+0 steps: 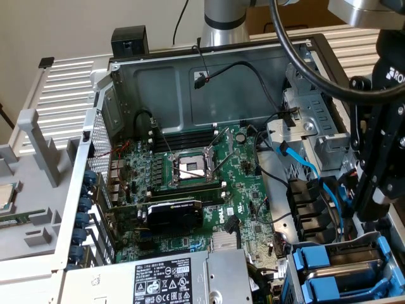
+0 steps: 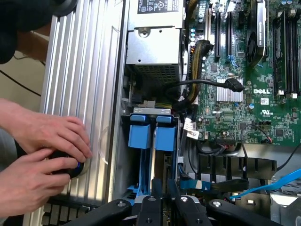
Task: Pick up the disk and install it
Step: 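Insert the first disk wire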
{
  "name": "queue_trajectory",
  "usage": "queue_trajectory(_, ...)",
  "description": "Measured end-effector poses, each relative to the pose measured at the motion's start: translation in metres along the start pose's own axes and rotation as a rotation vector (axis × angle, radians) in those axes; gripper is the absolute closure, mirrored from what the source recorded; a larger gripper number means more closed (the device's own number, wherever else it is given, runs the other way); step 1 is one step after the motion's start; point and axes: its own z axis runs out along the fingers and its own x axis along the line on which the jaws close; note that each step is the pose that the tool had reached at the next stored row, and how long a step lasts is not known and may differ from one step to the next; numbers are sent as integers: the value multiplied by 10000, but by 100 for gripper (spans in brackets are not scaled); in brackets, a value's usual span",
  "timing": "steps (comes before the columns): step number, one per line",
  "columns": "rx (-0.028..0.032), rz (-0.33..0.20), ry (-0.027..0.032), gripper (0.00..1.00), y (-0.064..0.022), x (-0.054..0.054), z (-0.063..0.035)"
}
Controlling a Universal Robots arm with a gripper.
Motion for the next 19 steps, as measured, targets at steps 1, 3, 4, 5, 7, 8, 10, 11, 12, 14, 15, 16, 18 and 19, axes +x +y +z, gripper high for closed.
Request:
queue_trajectory(1,0,0,0,83,0,0,0)
queue_trajectory(3,0,0,1,83,0,0,0)
queue_trajectory(4,0,0,0,83,0,0,0)
queue_trajectory(5,0,0,0,83,0,0,0)
queue_trajectory(7,-4,8,0,83,0,0,0)
queue_trajectory(8,-25,38,-6,83,1,0,1)
queue_trajectory(10,-94,135,-24,83,0,0,1)
queue_trajectory(11,-140,206,-35,83,0,0,1)
queue_trajectory(12,-162,265,-44,83,1,-1,1)
queue_trajectory(14,-191,409,-68,83,0,-1,5)
queue_trajectory(15,-209,478,-76,83,-1,-2,8)
queue_trajectory(16,-230,554,-88,83,-2,-3,13)
queue_trajectory(18,-265,690,-110,83,-4,-6,27)
queue_trajectory(19,-288,746,-119,83,-5,-9,34)
